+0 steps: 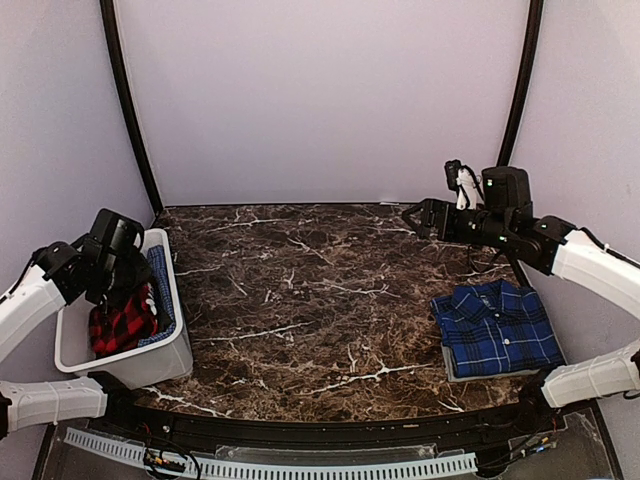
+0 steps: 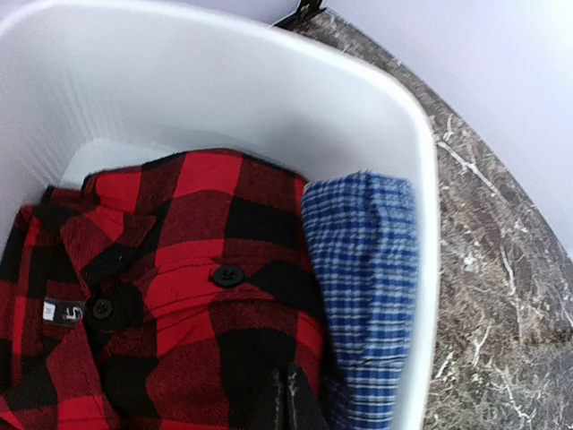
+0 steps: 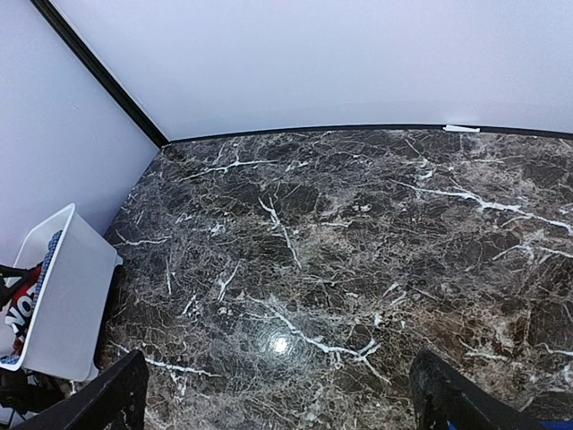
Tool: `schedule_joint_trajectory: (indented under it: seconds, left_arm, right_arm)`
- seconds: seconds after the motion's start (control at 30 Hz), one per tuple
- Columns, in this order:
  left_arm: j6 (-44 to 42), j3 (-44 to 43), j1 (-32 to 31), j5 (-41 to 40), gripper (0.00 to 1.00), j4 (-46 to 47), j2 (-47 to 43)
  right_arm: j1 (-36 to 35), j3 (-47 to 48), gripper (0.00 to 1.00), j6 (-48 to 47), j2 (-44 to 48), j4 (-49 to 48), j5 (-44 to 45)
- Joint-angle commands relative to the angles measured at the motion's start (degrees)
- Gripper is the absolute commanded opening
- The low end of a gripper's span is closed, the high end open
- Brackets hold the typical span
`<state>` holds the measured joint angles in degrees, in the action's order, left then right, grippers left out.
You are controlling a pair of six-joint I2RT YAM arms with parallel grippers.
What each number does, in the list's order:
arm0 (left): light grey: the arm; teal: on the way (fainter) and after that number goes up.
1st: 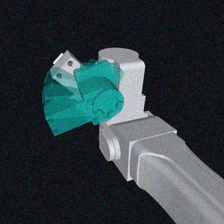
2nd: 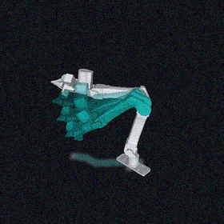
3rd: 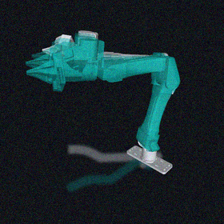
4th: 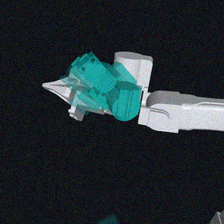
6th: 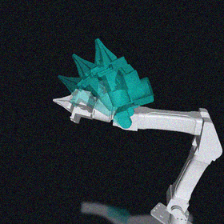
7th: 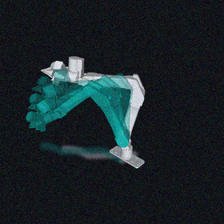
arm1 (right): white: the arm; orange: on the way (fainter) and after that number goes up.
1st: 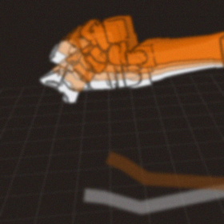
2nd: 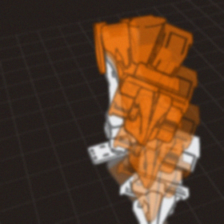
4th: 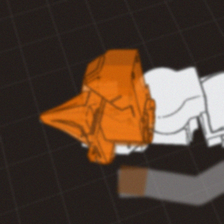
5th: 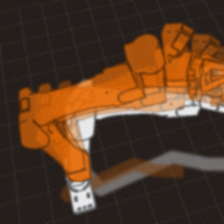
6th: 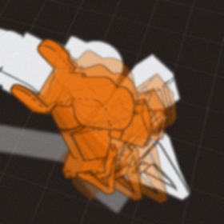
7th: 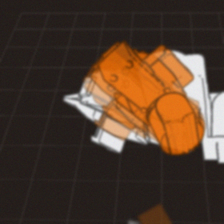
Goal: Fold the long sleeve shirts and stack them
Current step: Pick up the crumpled shirt from the bin, then place the crumpled shirt at the center of the board.
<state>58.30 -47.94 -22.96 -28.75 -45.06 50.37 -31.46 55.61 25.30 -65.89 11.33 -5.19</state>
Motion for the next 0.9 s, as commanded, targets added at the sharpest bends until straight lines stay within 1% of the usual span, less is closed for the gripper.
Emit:
schedule_joint_trajectory:
  seconds: [0.0,0.1,0.13,0.2,0.23,0.27,0.3,0.37,0.43,0.47,0.5,0.53,0.63,0.67,0.8,0.83,0.87]
  left_arm:
    - [-9.5,-9.0,0.5,-3.6,0.0,1.1,-1.5]
    - [-15.0,-13.1,0.4,-3.2,0.0,3.8,-1.6]
    - [-18.3,-14.7,0.4,-1.7,0.0,6.3,-1.7]
    - [-22.9,-16.9,0.4,2.0,0.0,10.6,-1.3]
    - [-25.4,-17.6,0.4,5.4,0.0,11.9,-1.0]
    - [-26.4,-19.0,0.4,7.1,0.0,14.7,0.0]
    - [-28.2,-19.6,0.3,11.3,0.0,16.0,0.8]
    - [-29.5,-21.8,-0.7,16.2,0.0,18.8,3.7]
    - [-30.7,-23.4,-3.6,17.9,0.0,20.8,7.6]
    - [-31.0,-24.1,-7.0,17.5,0.0,22.1,10.4]
    - [-31.4,-24.4,-8.5,16.8,0.0,22.8,11.9]
    - [-31.2,-24.7,-10.9,17.0,0.0,24.5,15.1]
    - [-28.2,-25.3,-14.0,21.8,0.0,29.0,23.9]
    - [-27.9,-25.8,-15.9,22.6,0.0,29.9,25.6]
    - [-26.5,-31.6,-21.1,24.4,0.01,32.3,38.0]
    - [-26.3,-34.8,-21.5,25.2,0.04,31.4,42.7]
    - [-26.3,-36.9,-22.4,26.8,0.16,30.6,45.0]
  right_arm:
    - [-0.4,2.9,0.99,-0.4,-0.4,-0.8,-0.5]
    - [-0.4,3.7,0.99,-0.4,-1.1,-0.8,-0.4]
    - [-0.4,3.9,0.99,-0.3,-1.3,-0.9,-0.3]
    - [-0.4,4.2,0.99,-0.1,-1.7,-0.9,0.0]
    - [-0.3,4.3,0.99,0.0,-1.9,-1.0,0.2]
    - [-0.4,4.4,0.99,0.1,-2.0,-1.0,0.3]
    - [-0.4,4.4,0.99,0.4,-2.0,-1.2,0.4]
    - [-0.4,4.6,0.99,0.6,-2.3,-1.3,0.4]
    - [-0.3,4.6,0.99,0.8,-2.3,-1.3,0.4]
    - [-0.3,4.6,0.99,0.9,-2.3,-1.3,0.3]
    - [-0.3,4.5,0.99,1.0,-2.3,-1.2,0.3]
    - [-0.3,4.4,0.99,1.1,-2.2,-1.2,0.4]
    - [-0.4,3.8,0.99,1.4,-1.8,-0.8,0.5]
    - [-0.4,3.5,0.99,1.4,-1.7,-0.7,0.7]
    - [-0.3,3.0,0.99,1.3,-1.0,0.5,1.5]
    - [-0.3,3.0,0.99,1.2,-0.9,1.0,1.8]
    - [-0.3,2.9,0.99,1.1,-0.8,1.6,2.0]
